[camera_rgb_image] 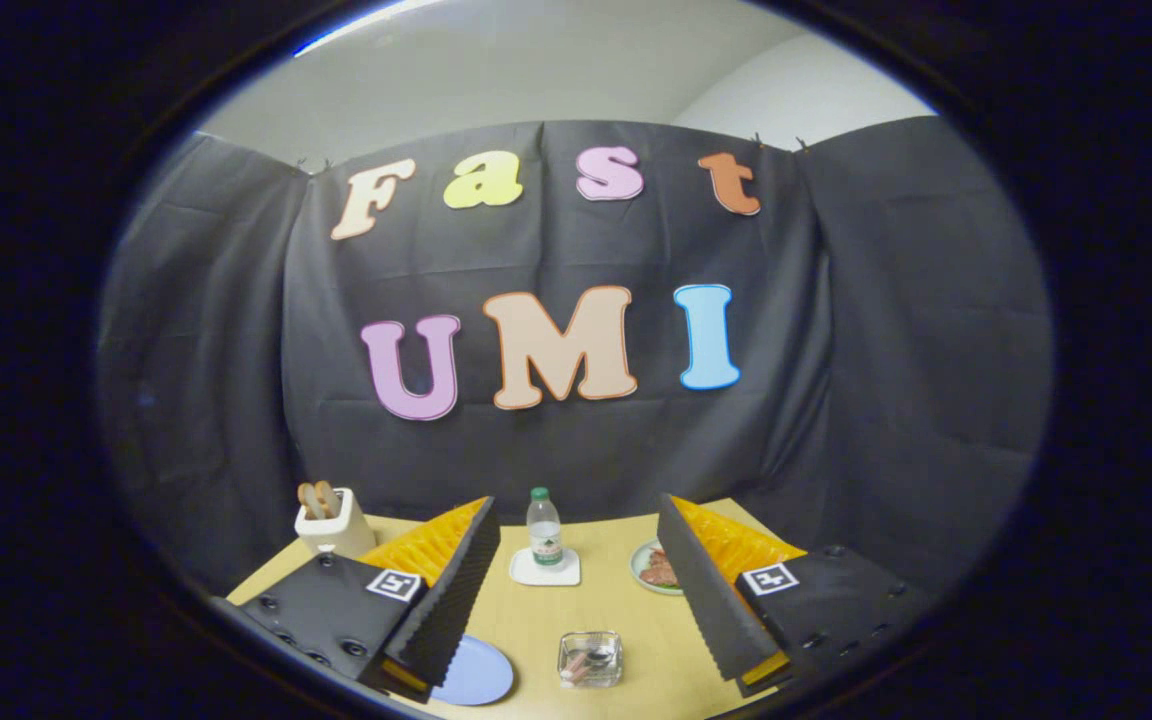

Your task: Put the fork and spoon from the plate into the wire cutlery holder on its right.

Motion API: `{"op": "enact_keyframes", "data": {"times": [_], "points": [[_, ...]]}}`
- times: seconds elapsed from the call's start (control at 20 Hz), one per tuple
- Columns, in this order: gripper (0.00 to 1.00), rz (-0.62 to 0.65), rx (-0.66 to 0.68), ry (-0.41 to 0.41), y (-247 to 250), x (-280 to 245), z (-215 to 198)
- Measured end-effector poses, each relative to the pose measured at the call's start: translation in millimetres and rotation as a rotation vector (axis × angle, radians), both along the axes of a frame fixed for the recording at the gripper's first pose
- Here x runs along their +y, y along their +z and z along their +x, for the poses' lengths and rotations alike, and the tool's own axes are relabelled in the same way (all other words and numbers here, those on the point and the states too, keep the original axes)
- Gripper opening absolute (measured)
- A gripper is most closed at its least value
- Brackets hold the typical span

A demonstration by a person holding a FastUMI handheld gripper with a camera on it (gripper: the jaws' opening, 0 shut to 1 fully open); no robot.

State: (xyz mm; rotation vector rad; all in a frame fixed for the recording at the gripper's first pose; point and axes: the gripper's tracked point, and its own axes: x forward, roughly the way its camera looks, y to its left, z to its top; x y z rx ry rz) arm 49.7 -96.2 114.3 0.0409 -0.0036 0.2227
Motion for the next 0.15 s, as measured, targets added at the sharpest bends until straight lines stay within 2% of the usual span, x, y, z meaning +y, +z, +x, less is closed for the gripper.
{"op": "enact_keyframes", "data": {"times": [0.15], "points": [[1.0, -0.011, -0.021, -0.001, -3.9, -17.5, -5.3]]}}
